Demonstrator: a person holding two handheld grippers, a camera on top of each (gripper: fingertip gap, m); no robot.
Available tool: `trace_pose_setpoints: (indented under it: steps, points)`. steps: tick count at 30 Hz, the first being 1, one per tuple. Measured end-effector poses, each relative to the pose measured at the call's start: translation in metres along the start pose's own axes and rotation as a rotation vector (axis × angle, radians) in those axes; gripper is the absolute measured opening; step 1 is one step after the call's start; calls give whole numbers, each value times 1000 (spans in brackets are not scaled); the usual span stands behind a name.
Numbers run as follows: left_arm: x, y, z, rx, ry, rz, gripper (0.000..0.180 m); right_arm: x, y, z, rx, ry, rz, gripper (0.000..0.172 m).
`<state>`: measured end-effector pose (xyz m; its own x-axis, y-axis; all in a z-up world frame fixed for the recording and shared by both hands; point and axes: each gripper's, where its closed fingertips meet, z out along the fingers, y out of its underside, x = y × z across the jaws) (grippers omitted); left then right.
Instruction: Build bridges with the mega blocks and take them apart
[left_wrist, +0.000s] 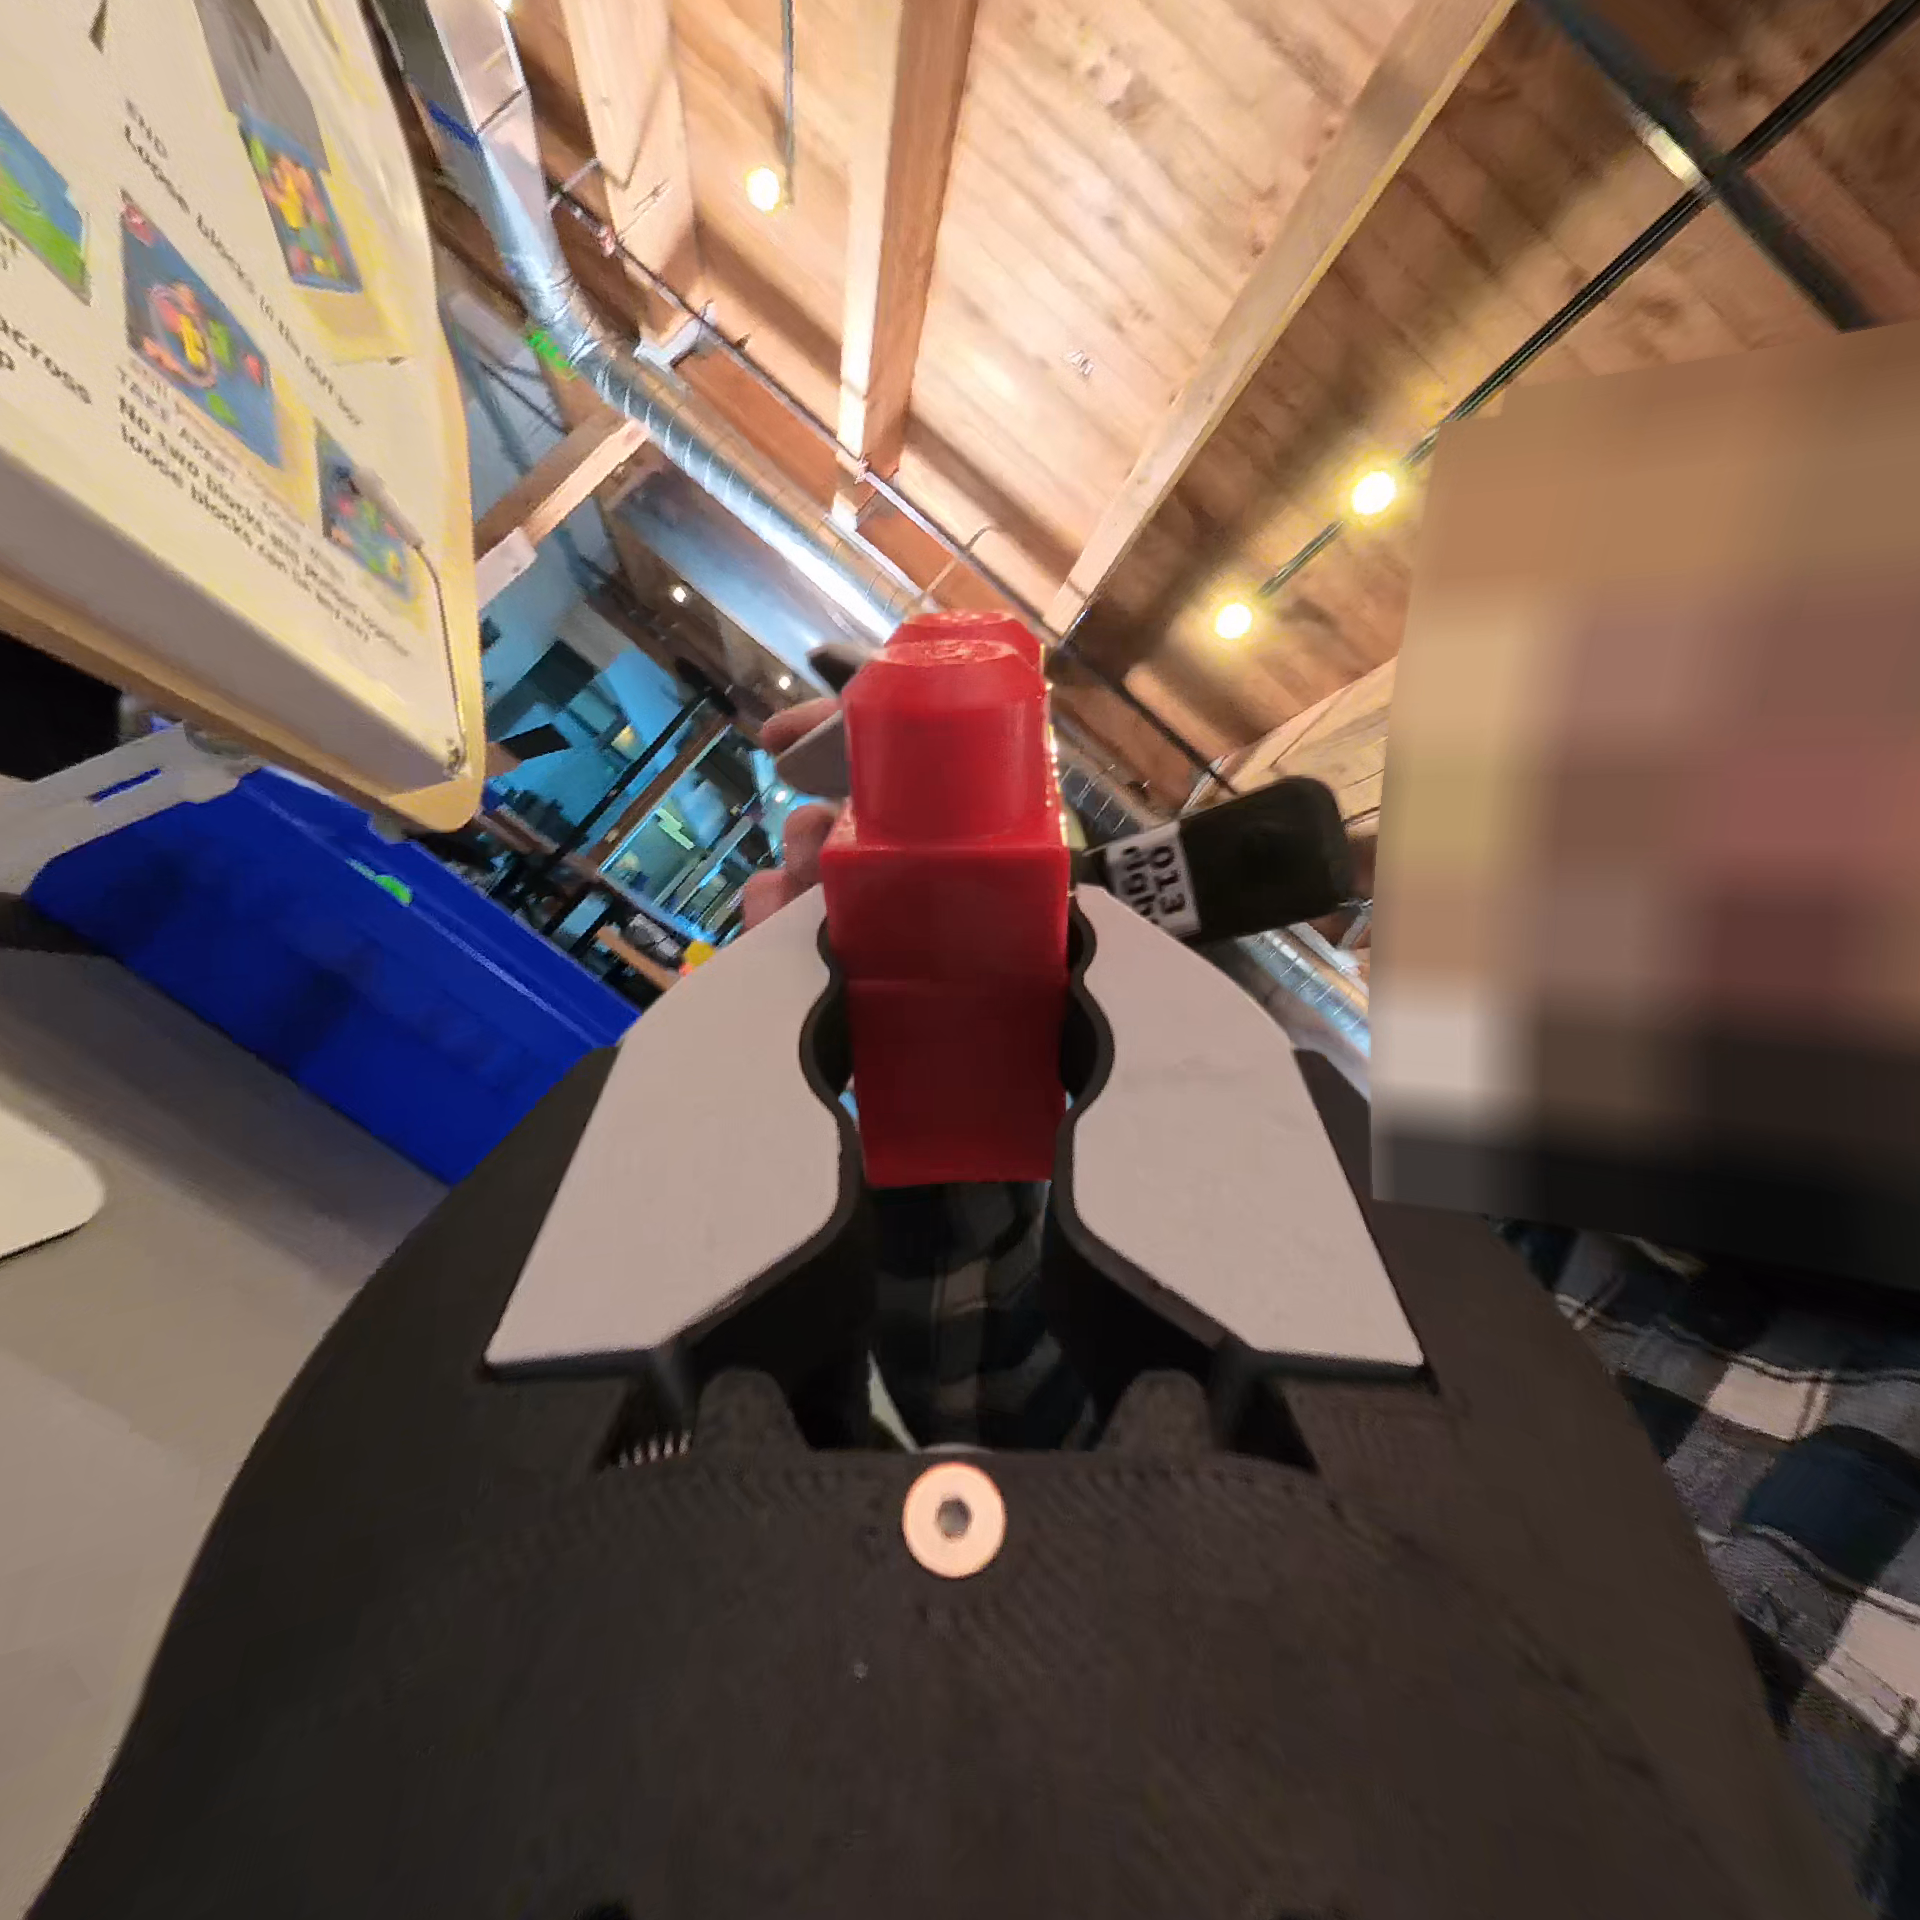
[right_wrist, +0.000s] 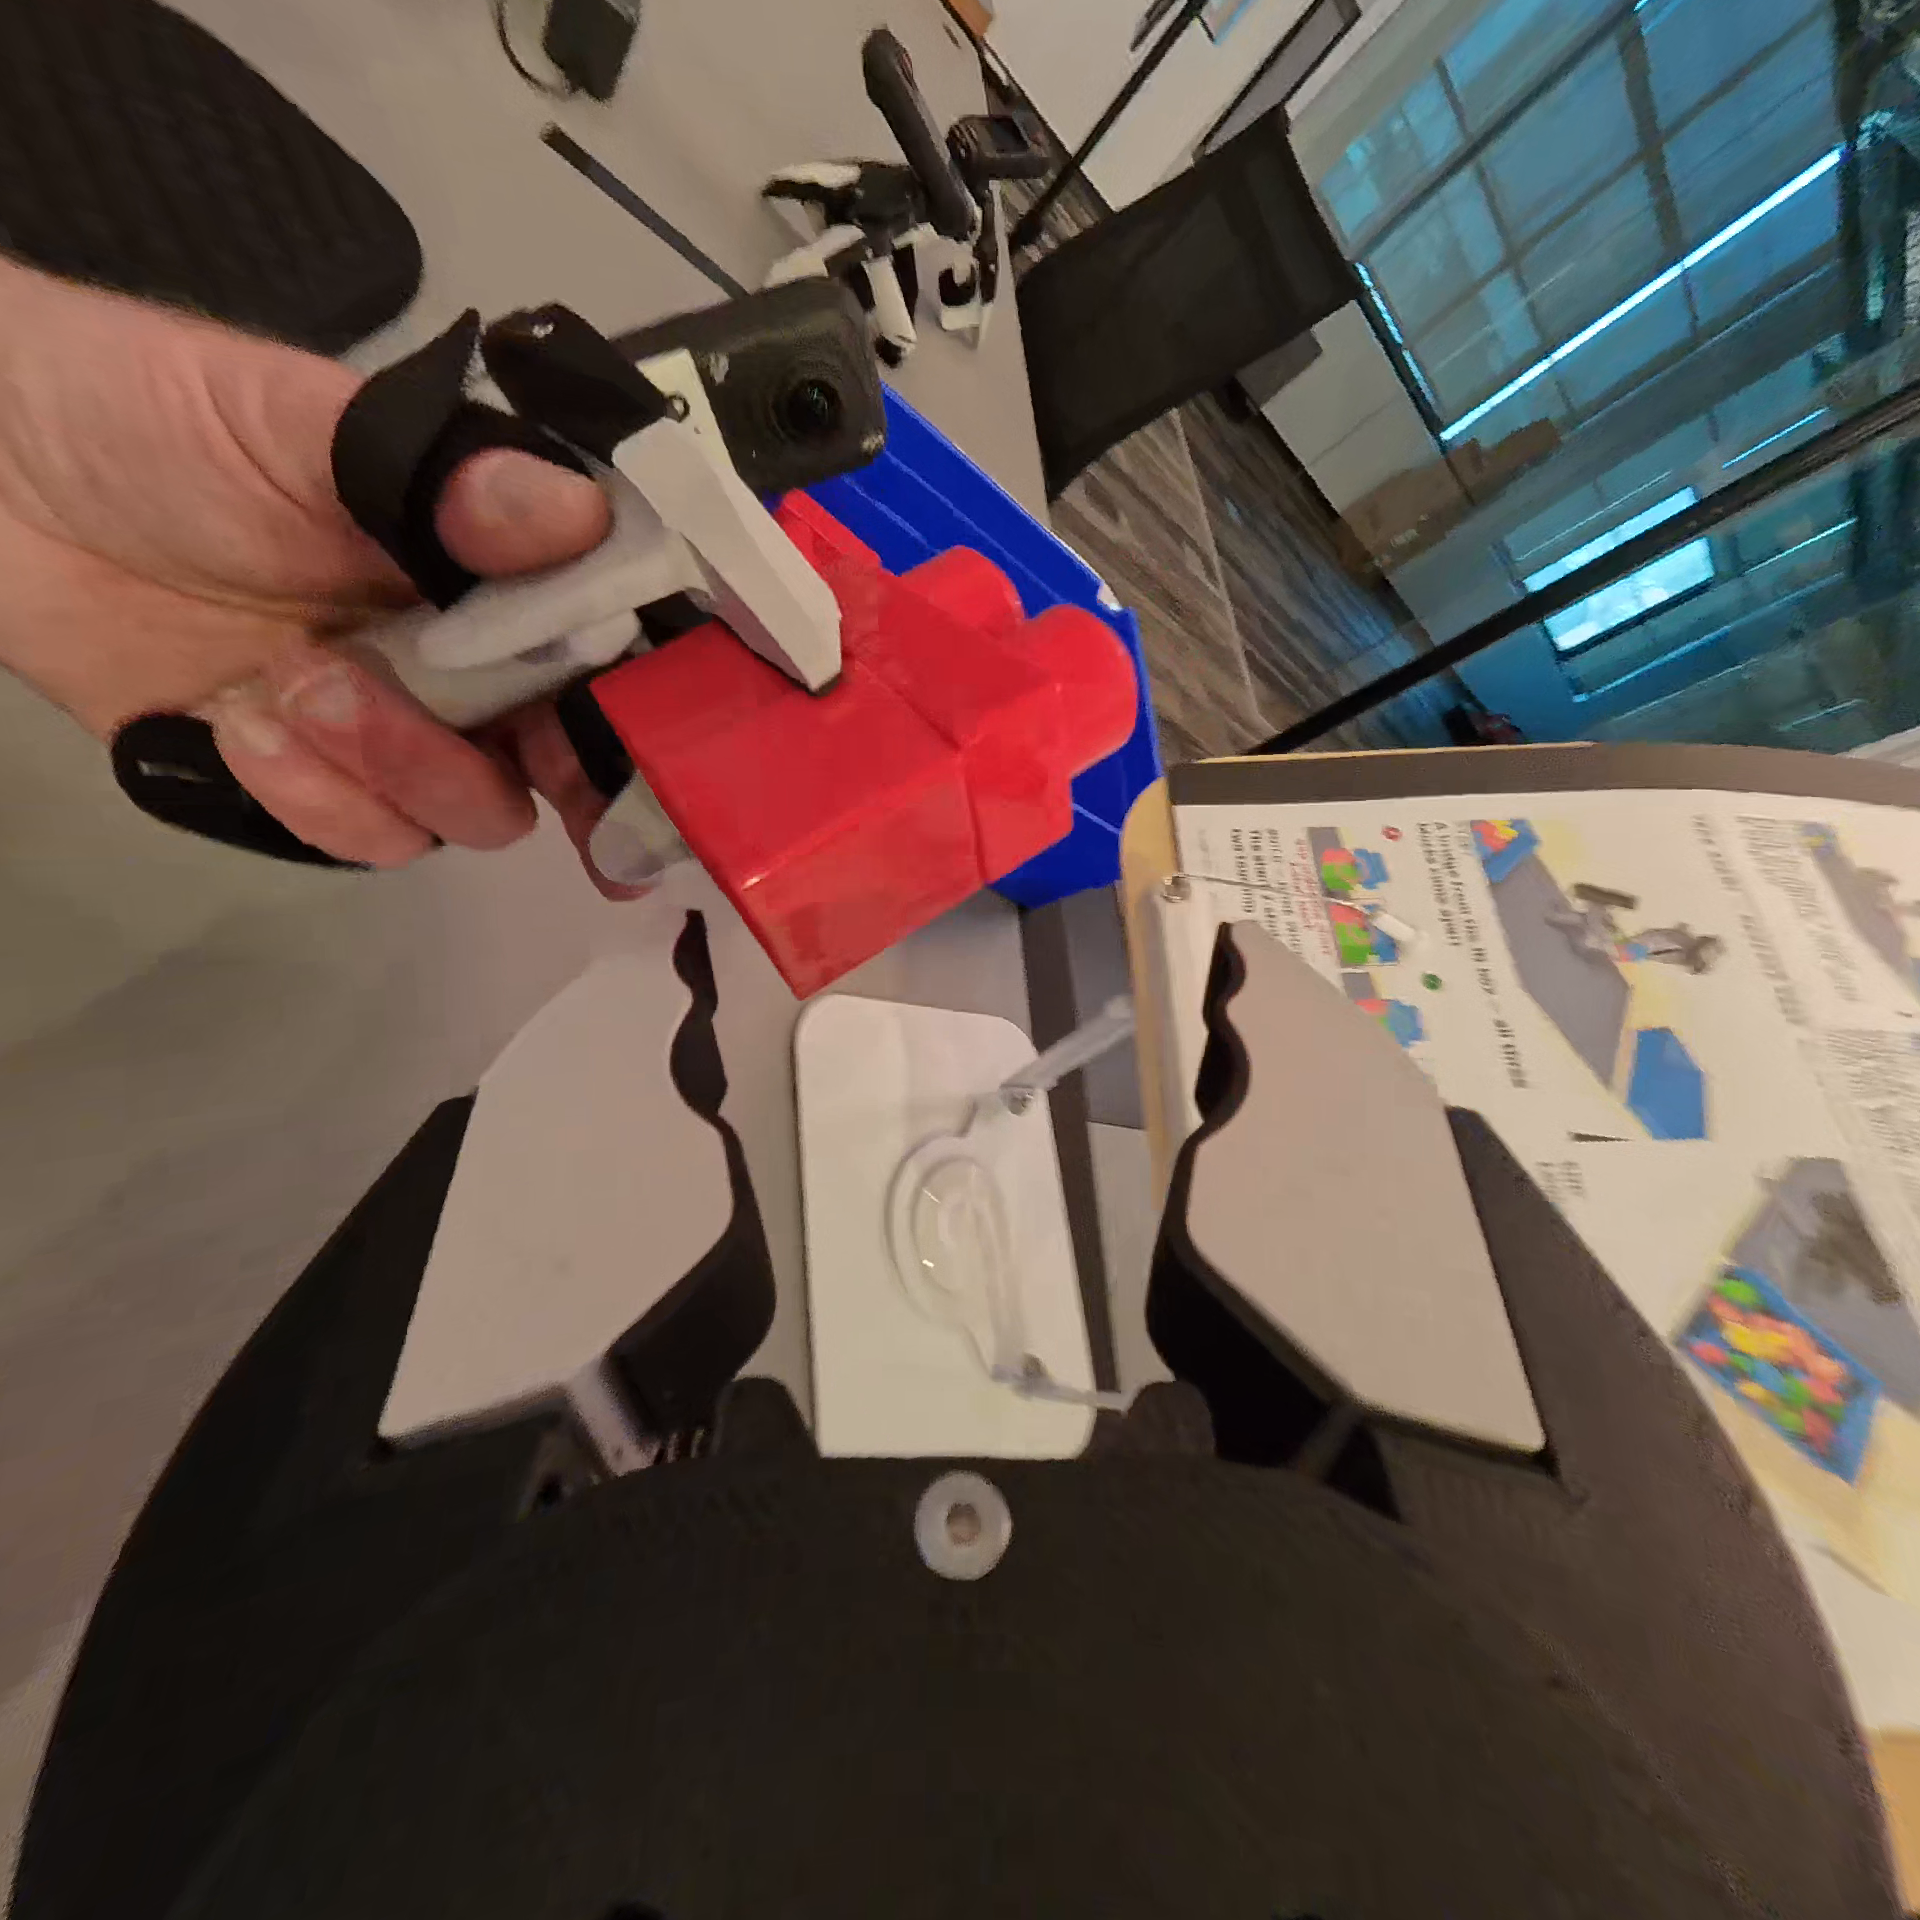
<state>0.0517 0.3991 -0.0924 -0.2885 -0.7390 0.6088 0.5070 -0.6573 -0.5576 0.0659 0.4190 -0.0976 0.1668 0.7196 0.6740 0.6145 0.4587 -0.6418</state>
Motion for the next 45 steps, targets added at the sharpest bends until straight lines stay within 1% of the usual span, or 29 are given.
trace_pose_setpoints:
  steps: [3,7,11,12,14,17,19,20,22,28,30,31,33,35,37,40,41,43,45]
  points:
    - [-9,4,0,-82,-108,55,36,-2,-5,-5,-66,13,-137,98]
    - [-11,13,3,-226,-207,165,36,-16,-3,4,-176,-51,-250,106]
    - [-13,25,5,-379,-307,272,36,-20,4,15,-226,-57,-320,106]
    - [-15,25,4,-387,-334,285,36,-22,5,17,-228,-52,-344,101]
    - [-17,26,2,-399,-355,273,36,-26,8,22,-244,-44,-360,105]
    - [-21,28,3,-366,-359,209,36,-23,15,26,-279,-6,-368,104]
    - [-24,28,4,-335,-366,168,36,-21,23,30,-328,27,-380,112]
    - [-27,29,4,-335,-379,165,36,-20,26,32,-346,44,-391,112]
    - [-28,32,5,-346,-380,149,36,-22,28,35,-343,48,-387,119]
    - [-31,32,4,-377,-437,206,36,-19,31,36,-354,88,-405,113]
    - [-32,32,3,-385,-455,218,36,-19,33,37,-369,83,-383,111]
    - [-33,32,3,-384,-463,223,36,-19,34,36,-383,87,-383,110]
    - [-36,31,2,-366,-483,218,36,-19,36,37,-412,103,-396,102]
    - [-36,30,1,-353,-487,217,36,-19,36,38,-420,116,-399,101]
    - [-37,32,0,-357,-505,224,36,-21,37,38,-411,100,-395,101]
    - [-36,30,-1,-355,-499,222,36,-22,32,40,-358,84,-356,100]
    - [-37,30,-1,-360,-501,218,36,-23,31,39,-348,62,-341,103]
    - [-38,28,-2,-376,-516,250,36,-24,35,36,-370,19,-342,115]
    - [-38,29,-3,-427,-552,316,36,-28,36,33,-359,-37,-326,117]
